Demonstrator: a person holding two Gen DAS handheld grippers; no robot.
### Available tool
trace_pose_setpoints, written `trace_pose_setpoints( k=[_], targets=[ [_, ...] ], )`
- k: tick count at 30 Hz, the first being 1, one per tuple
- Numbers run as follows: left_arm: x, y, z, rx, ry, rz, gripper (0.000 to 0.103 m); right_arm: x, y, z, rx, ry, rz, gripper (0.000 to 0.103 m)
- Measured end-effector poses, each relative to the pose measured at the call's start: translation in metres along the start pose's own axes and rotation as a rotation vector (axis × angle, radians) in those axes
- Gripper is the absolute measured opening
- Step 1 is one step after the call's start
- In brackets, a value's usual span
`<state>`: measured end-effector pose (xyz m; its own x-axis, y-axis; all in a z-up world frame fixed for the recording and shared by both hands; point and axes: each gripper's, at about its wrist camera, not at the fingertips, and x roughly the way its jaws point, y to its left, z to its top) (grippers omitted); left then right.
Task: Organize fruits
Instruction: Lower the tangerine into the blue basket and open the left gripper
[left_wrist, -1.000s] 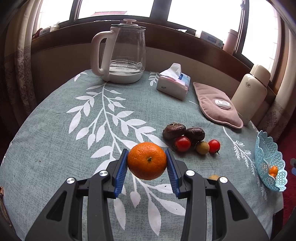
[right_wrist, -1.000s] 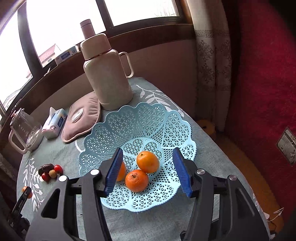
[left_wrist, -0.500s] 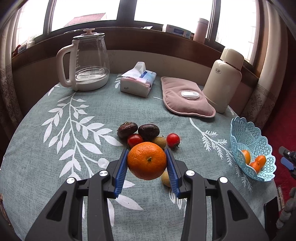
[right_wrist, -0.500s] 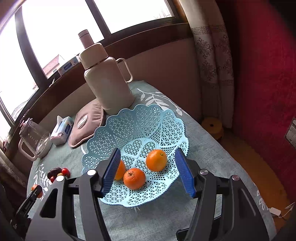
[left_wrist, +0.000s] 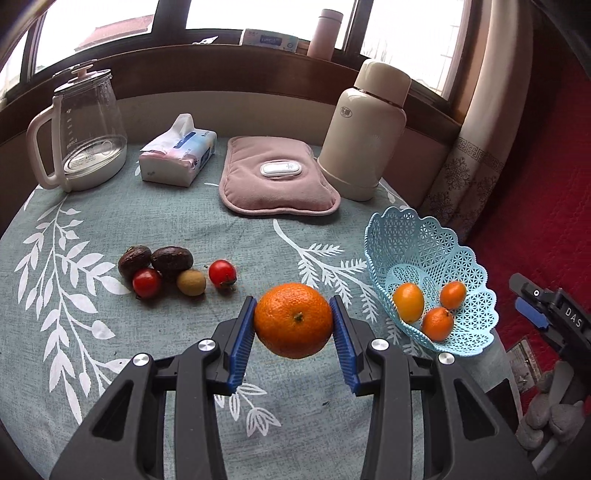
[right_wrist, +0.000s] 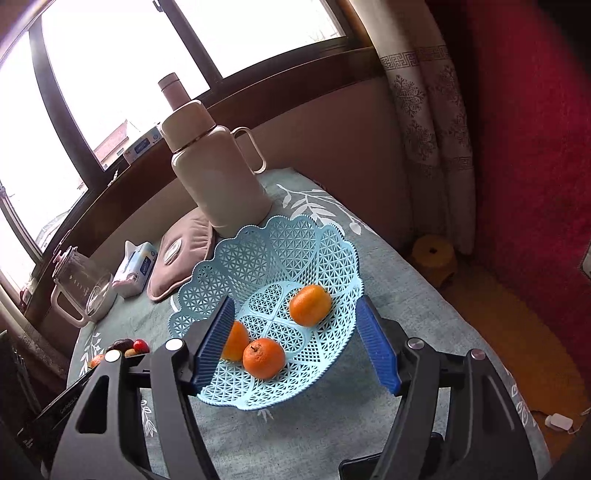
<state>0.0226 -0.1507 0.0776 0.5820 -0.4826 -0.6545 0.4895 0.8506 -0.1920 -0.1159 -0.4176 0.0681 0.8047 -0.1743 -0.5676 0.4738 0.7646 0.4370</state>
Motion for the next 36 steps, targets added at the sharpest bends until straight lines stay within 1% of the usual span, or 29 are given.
trace_pose_setpoints(
  k=[6, 10, 14, 17, 23, 25, 26, 27, 29, 34, 35, 36],
  targets=[
    [0.015, -0.031, 0.011, 0.055, 0.021, -0.073, 0.041, 0.002, 0.0, 0.001, 0.011, -0.003, 0.03, 0.071],
    [0.029, -0.046, 0.019, 0.087, 0.038, -0.096, 0.041, 0.005, -0.001, -0.002, 0.019, 0.009, 0.05, 0.071],
    [0.045, -0.061, 0.025, 0.11, 0.065, -0.12, 0.041, 0.008, 0.001, -0.007, 0.013, 0.023, 0.073, 0.075],
    [0.057, -0.073, 0.029, 0.129, 0.081, -0.13, 0.041, 0.008, -0.001, -0.008, 0.02, 0.026, 0.082, 0.075],
    [0.075, -0.088, 0.031, 0.158, 0.098, -0.126, 0.041, 0.007, -0.013, -0.007, 0.053, 0.022, 0.083, 0.075],
    [0.077, -0.09, 0.032, 0.161, 0.089, -0.124, 0.051, 0.007, -0.015, -0.008, 0.058, 0.024, 0.085, 0.075],
    [0.077, -0.09, 0.032, 0.159, 0.081, -0.121, 0.065, 0.007, -0.015, -0.009, 0.059, 0.025, 0.084, 0.075],
    [0.076, -0.09, 0.033, 0.154, 0.07, -0.12, 0.078, 0.007, -0.015, -0.009, 0.06, 0.024, 0.083, 0.075],
    [0.072, -0.089, 0.033, 0.147, 0.05, -0.131, 0.078, 0.007, -0.015, -0.01, 0.063, 0.02, 0.084, 0.083],
    [0.066, -0.09, 0.031, 0.172, 0.025, -0.106, 0.078, 0.006, -0.013, -0.011, 0.056, 0.01, 0.083, 0.085],
    [0.064, -0.09, 0.031, 0.178, 0.019, -0.101, 0.081, 0.005, -0.013, -0.01, 0.06, 0.003, 0.081, 0.087],
    [0.062, -0.09, 0.031, 0.182, 0.01, -0.096, 0.088, 0.003, -0.014, -0.01, 0.066, -0.003, 0.082, 0.09]
  ],
)
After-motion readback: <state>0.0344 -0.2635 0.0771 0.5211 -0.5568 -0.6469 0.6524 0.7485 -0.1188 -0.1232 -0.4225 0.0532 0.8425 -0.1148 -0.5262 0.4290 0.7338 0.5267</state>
